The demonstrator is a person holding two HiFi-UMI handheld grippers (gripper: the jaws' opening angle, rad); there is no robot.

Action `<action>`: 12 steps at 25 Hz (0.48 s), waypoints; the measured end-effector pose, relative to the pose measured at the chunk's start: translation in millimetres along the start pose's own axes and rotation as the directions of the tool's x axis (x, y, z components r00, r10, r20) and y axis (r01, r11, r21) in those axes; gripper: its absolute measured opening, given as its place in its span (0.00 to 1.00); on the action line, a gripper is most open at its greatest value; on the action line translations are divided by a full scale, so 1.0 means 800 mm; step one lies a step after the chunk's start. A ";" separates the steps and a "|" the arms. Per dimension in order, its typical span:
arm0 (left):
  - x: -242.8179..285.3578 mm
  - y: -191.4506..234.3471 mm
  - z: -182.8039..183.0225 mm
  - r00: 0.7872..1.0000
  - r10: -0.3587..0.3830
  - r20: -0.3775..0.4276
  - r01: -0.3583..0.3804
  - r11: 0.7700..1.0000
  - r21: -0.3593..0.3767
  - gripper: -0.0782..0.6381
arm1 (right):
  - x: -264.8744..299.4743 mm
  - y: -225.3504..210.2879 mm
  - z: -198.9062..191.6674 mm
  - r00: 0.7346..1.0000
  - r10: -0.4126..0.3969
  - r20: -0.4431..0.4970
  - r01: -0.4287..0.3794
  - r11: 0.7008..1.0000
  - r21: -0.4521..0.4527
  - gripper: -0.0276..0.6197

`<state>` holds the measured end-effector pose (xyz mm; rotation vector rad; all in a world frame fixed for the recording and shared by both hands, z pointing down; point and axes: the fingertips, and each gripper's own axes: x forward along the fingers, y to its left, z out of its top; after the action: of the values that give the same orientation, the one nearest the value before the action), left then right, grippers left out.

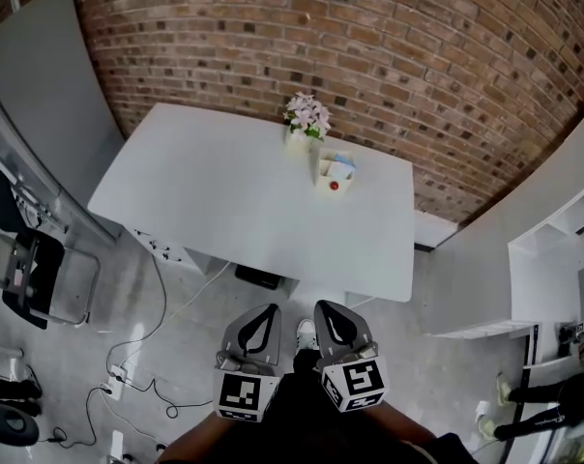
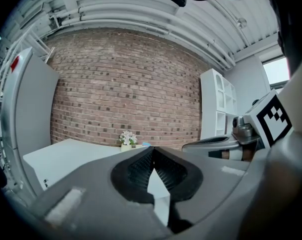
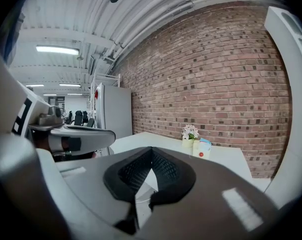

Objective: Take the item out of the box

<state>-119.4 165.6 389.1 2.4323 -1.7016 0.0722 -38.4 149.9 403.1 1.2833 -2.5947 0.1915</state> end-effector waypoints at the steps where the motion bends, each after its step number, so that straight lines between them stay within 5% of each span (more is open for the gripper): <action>1: 0.005 0.003 0.000 1.000 0.004 -0.001 -0.004 1.000 0.001 0.12 | 0.006 -0.003 0.000 1.000 0.005 -0.001 -0.005 1.000 0.002 0.05; 12: 0.102 0.020 0.017 0.998 0.056 -0.009 -0.056 0.998 0.022 0.12 | 0.083 -0.068 0.012 0.996 0.085 -0.010 -0.085 0.996 -0.020 0.05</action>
<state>-106.6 82.2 389.1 2.3954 -1.7740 0.1107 -35.3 63.9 412.6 1.1635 -2.6388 0.1846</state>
